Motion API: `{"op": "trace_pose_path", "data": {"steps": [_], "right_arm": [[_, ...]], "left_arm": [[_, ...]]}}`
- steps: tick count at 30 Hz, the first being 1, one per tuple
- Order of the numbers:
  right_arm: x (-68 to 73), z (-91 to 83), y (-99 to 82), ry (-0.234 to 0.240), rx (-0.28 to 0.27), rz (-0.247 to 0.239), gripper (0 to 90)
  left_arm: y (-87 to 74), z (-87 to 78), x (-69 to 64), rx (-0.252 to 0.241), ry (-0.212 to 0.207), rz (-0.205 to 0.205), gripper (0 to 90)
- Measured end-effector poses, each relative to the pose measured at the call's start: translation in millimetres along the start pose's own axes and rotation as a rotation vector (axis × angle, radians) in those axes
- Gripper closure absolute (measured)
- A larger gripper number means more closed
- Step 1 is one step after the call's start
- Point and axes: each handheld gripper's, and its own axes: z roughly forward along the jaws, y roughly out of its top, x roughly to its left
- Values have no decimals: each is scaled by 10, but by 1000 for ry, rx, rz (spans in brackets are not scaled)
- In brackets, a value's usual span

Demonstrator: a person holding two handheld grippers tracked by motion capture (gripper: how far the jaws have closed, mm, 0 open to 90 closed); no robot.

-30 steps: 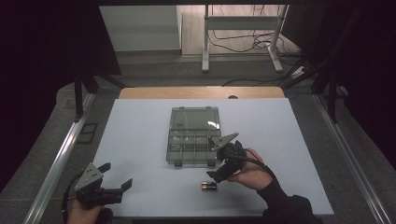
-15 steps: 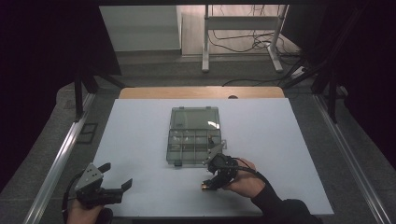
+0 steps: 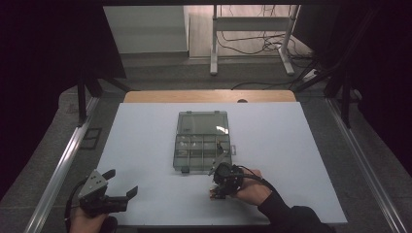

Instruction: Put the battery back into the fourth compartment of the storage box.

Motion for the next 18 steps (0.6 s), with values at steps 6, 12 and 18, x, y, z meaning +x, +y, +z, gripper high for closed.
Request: {"op": "trace_pose_path", "data": {"steps": [6,12,18], "right_arm": [[-3,53,-9,-8,7,-14,765],[-23,24,-11,-21,-17,4,767],[-49,-68,-24,-13,-58,20,767]], "left_arm": [[1,1,1,1,-1,1,14],[1,1,-1,1,-2,3,14],[0,1,0,0,-3,2,14]]}}
